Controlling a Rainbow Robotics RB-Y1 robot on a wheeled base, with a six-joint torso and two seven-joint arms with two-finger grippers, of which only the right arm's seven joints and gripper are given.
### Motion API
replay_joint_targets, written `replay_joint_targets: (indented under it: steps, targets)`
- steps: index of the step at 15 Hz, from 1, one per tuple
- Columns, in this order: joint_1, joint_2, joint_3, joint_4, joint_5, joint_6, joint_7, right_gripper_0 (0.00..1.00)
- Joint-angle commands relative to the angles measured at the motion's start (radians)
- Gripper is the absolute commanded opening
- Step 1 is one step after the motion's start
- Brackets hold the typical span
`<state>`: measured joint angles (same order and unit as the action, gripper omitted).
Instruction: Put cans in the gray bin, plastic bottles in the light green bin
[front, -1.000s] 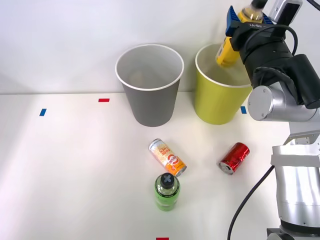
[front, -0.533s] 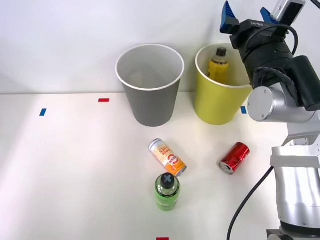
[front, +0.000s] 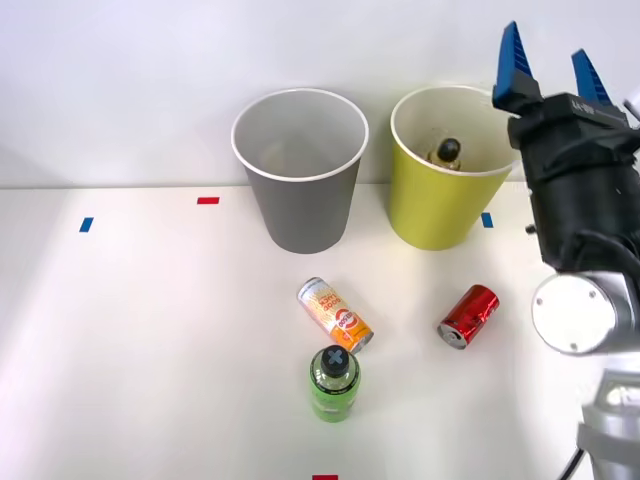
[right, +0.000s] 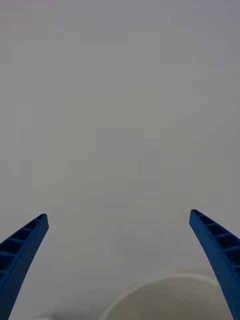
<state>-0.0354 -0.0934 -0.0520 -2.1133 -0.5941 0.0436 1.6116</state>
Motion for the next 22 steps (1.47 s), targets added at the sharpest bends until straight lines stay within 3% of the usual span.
replay_joint_targets:
  steps: [1,4,14,22]
  targets:
    - [0.226,-0.025,-0.003,-0.146,-0.029,-0.001,-0.001,0.97]
    - [0.385,-0.035,-0.019,-0.192,-0.035,-0.034,-0.006,0.97]
    - [0.77,-0.048,0.087,-0.191,-0.035,-0.128,-0.001,0.97]
    - [0.828,-0.051,0.103,-0.191,-0.01,-0.068,0.027,0.96]
